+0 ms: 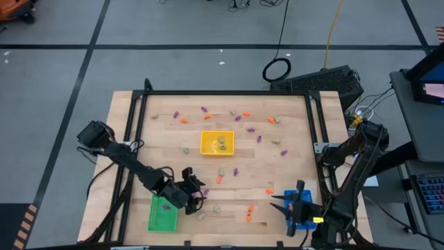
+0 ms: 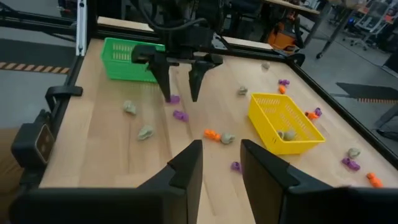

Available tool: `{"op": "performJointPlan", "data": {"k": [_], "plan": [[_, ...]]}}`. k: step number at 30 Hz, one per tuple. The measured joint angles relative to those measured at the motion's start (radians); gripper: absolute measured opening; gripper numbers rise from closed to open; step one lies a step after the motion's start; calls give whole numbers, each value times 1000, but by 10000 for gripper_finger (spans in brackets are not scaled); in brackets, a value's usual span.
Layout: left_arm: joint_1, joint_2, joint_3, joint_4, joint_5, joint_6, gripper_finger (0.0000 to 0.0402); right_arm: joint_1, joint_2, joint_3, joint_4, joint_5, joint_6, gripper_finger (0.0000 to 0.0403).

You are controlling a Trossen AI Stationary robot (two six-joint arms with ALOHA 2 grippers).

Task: Sort Halloween decoration
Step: Put the purple skeleton toy in the green basket

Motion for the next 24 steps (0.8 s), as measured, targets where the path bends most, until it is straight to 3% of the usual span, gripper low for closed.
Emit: {"op": "performJointPlan", "data": {"k": [24], "plan": [[1,84,1,26,-17,-25,270,-13,1,0,17,-3,-27,94]]}}
